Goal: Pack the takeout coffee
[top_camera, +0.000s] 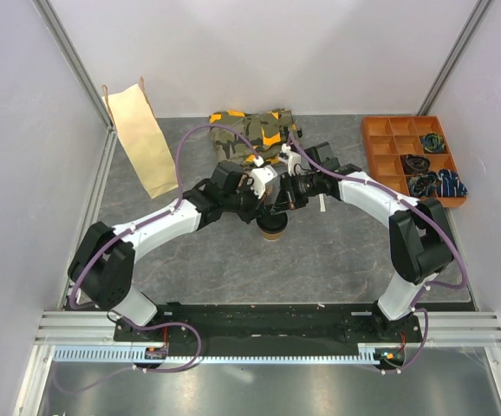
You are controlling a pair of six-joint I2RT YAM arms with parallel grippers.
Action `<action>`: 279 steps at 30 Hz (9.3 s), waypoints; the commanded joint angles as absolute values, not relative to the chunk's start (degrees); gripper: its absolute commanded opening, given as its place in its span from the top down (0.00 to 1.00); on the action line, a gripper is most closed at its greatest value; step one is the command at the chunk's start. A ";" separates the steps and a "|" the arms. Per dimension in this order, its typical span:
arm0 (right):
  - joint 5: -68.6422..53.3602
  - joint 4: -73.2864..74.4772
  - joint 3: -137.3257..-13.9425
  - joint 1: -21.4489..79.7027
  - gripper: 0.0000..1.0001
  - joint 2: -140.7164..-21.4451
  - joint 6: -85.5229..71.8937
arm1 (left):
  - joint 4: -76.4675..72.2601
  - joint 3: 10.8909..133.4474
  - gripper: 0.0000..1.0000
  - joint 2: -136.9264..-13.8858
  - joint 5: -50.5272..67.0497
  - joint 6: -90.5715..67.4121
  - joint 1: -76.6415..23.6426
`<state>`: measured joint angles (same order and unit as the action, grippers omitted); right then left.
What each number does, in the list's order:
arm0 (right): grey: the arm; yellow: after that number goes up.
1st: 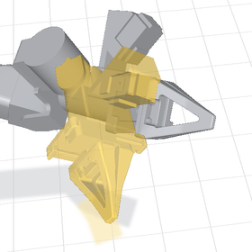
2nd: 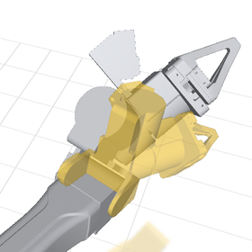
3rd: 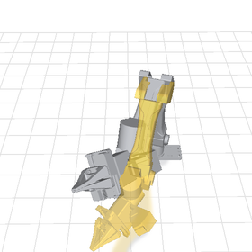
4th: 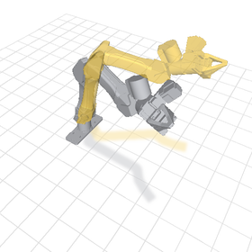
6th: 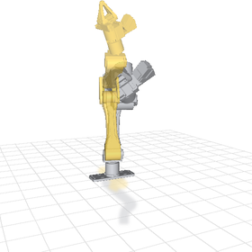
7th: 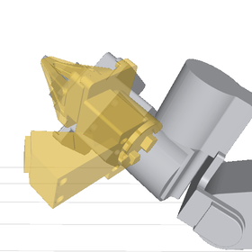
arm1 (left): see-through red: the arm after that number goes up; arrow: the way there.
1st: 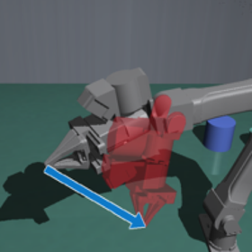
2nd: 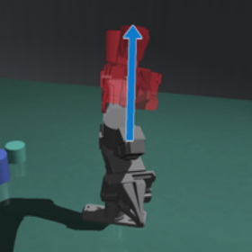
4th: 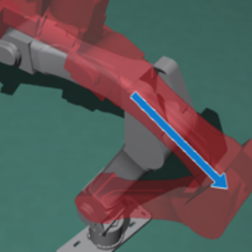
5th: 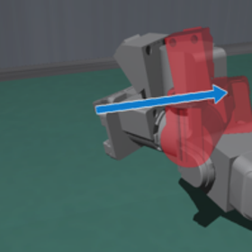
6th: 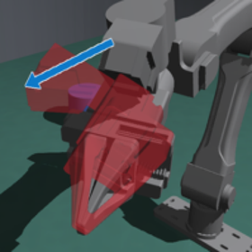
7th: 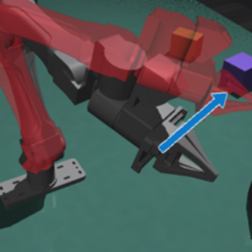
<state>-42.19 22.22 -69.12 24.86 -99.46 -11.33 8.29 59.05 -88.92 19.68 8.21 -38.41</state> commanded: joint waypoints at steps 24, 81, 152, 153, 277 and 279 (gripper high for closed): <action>-37.62 26.46 -67.41 24.79 0.94 -102.66 -8.79 | 19.08 65.40 0.88 -89.38 16.17 13.80 -42.01; -36.74 29.97 -74.00 11.78 0.03 -88.59 -9.40 | -19.51 42.09 0.51 -88.23 9.84 -1.93 -43.24; -26.72 33.84 -91.67 19.78 0.03 -98.53 -1.84 | 26.05 56.30 0.25 -74.19 20.41 -19.02 -13.35; -26.37 33.66 -91.58 19.78 0.03 -98.44 -2.28 | 24.10 53.90 0.28 -71.92 13.60 -24.12 -14.32; -29.36 3.43 -72.60 27.60 1.00 -79.01 -28.74 | 29.68 72.22 0.32 -48.42 12.85 -6.62 -9.15; -29.27 3.60 -72.51 25.76 1.00 -79.01 -29.53 | 32.60 78.36 0.29 -51.76 11.95 -0.22 -6.69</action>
